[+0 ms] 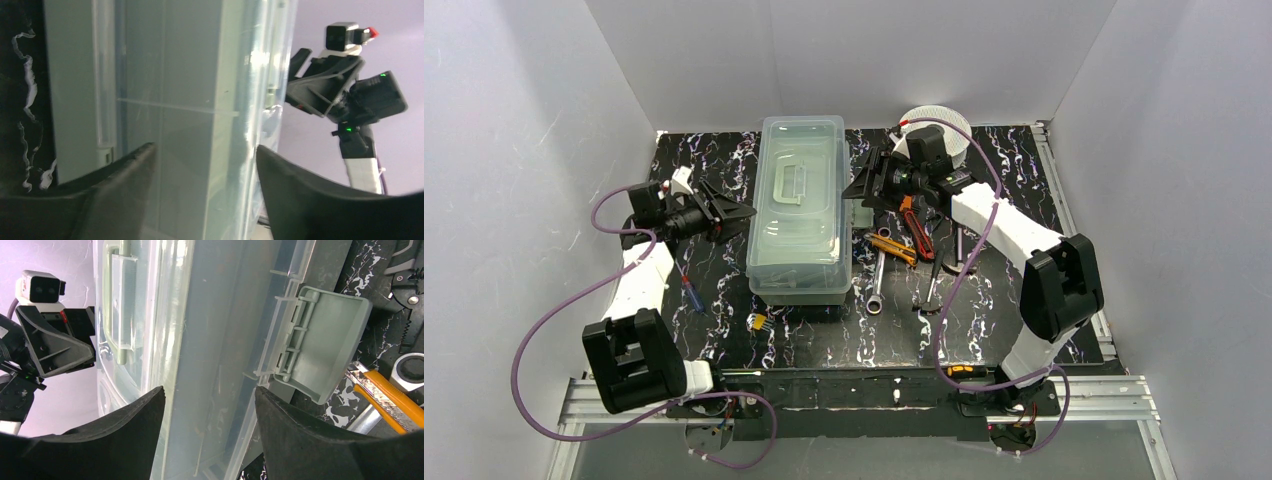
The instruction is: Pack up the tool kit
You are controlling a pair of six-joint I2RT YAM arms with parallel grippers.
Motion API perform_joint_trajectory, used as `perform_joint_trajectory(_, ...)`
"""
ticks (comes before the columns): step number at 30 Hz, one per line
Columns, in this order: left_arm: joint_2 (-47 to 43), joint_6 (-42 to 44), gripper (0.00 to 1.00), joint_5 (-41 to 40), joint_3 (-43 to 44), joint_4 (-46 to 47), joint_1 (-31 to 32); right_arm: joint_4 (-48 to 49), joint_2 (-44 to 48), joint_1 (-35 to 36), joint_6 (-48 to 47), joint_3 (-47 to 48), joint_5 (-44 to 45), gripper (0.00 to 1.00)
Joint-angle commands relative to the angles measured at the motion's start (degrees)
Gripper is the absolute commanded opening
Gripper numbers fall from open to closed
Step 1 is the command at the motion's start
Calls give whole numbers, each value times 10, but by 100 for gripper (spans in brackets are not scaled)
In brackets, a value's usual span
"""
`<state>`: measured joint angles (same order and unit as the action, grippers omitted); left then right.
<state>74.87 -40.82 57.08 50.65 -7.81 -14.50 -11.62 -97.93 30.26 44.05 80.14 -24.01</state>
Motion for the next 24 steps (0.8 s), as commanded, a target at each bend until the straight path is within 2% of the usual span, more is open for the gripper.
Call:
perform_joint_trajectory(1,-38,61,83,-52,43,-95,5,13,-12,-1,-3,20,-19,73)
perform_joint_trajectory(4,-50,79,94,-103,78,-113,27,10,-12,-1,-4,30,-18,73)
perform_joint_trajectory(8,-28,114,98,-184,153,-152,83,3,-13,1,-5,41,-16,73)
perform_joint_trajectory(12,19,150,98,-271,218,-203,134,1,-19,6,-6,46,-15,73)
perform_joint_trajectory(17,66,176,98,-353,261,-258,136,3,-19,8,-5,42,-11,73)
perform_joint_trajectory(20,84,184,96,-372,270,-270,137,6,-20,8,-5,42,-13,72)
perform_joint_trajectory(24,117,186,90,-347,272,-273,137,13,-20,8,-4,39,-15,72)
